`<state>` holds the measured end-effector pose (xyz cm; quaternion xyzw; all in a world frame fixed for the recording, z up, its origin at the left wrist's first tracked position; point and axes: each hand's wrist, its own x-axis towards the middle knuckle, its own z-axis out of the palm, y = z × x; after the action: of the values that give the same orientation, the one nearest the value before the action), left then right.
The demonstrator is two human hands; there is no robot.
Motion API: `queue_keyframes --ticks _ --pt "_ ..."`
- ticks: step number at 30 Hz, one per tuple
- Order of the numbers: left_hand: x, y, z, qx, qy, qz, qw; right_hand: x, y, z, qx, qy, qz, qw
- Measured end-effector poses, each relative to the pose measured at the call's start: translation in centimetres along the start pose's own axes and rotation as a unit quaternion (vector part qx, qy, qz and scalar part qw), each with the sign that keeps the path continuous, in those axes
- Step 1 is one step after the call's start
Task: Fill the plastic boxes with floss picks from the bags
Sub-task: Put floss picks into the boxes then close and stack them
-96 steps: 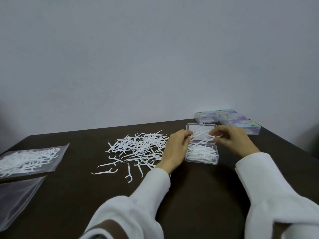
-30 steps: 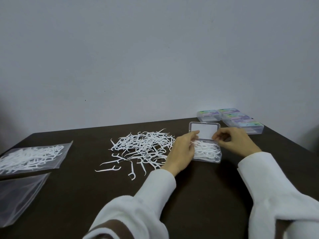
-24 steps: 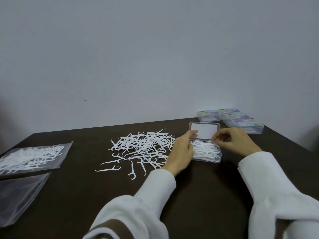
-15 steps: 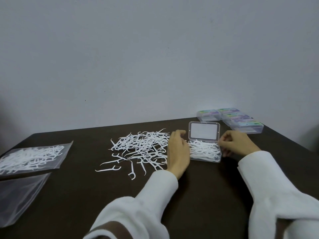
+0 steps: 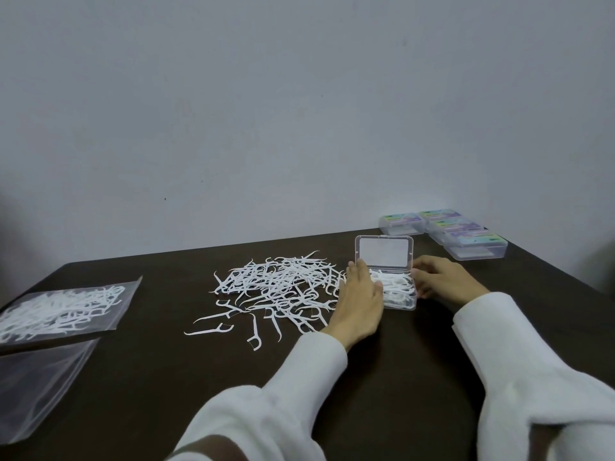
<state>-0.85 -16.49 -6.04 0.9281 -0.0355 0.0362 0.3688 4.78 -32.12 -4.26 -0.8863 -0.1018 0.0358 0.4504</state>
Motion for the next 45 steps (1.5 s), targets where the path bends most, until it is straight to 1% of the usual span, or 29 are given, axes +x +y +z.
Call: queue_keyframes --ticks 2,5,7,10,13,14,18,20,24,27,32,36,41,45 --pt "0.3 -0.3 0.1 -0.013 -0.003 0.01 1.0 0.2 0.2 -0.1 0.011 -0.011 0.009 1.0" --pt "0.3 -0.6 -0.4 -0.103 0.018 0.019 0.994 0.2 0.2 0.0 0.082 -0.029 0.036 0.996" --pt "0.2 -0.7 -0.8 -0.152 0.032 0.013 0.988 0.1 -0.3 0.1 0.146 -0.029 0.041 0.988" --pt "0.5 -1.0 -1.3 -0.247 0.021 -0.014 0.969 -0.3 -1.0 0.2 0.222 -0.01 0.055 0.973" --pt "0.9 -1.0 -1.5 -0.291 0.031 -0.03 0.956 -0.3 -1.2 0.1 0.274 -0.005 0.078 0.959" --pt "1.1 -1.1 -1.6 -0.301 0.036 -0.038 0.952 -0.3 -1.2 0.1 0.279 -0.007 0.081 0.957" --pt "1.6 -1.5 -1.5 -0.353 0.046 -0.046 0.933 -0.3 -1.0 0.0 0.233 -0.027 0.08 0.969" --pt "1.6 -1.7 -1.4 -0.343 0.055 -0.042 0.937 -0.1 -0.9 0.0 0.219 -0.027 0.081 0.972" --pt "1.7 -2.1 -1.3 -0.297 0.046 -0.029 0.953 0.0 -0.8 0.2 0.198 -0.032 0.085 0.976" --pt "1.6 -2.2 -1.4 -0.279 0.036 -0.022 0.959 0.1 -0.7 0.1 0.193 -0.035 0.087 0.977" --pt "1.5 -2.3 -1.3 -0.25 0.041 -0.007 0.967 0.4 -0.2 -0.3 0.164 -0.026 0.078 0.983" --pt "1.3 -2.4 -1.3 -0.212 0.051 0.015 0.976 0.2 0.1 -0.5 0.143 0.015 0.071 0.987" --pt "1.0 -2.2 -1.3 -0.216 0.064 0.025 0.974 0.0 0.1 -0.5 0.131 0.077 0.054 0.987" --pt "0.9 -2.1 -1.3 -0.212 0.076 0.034 0.974 -0.1 0.0 -0.4 0.135 0.095 0.05 0.985"
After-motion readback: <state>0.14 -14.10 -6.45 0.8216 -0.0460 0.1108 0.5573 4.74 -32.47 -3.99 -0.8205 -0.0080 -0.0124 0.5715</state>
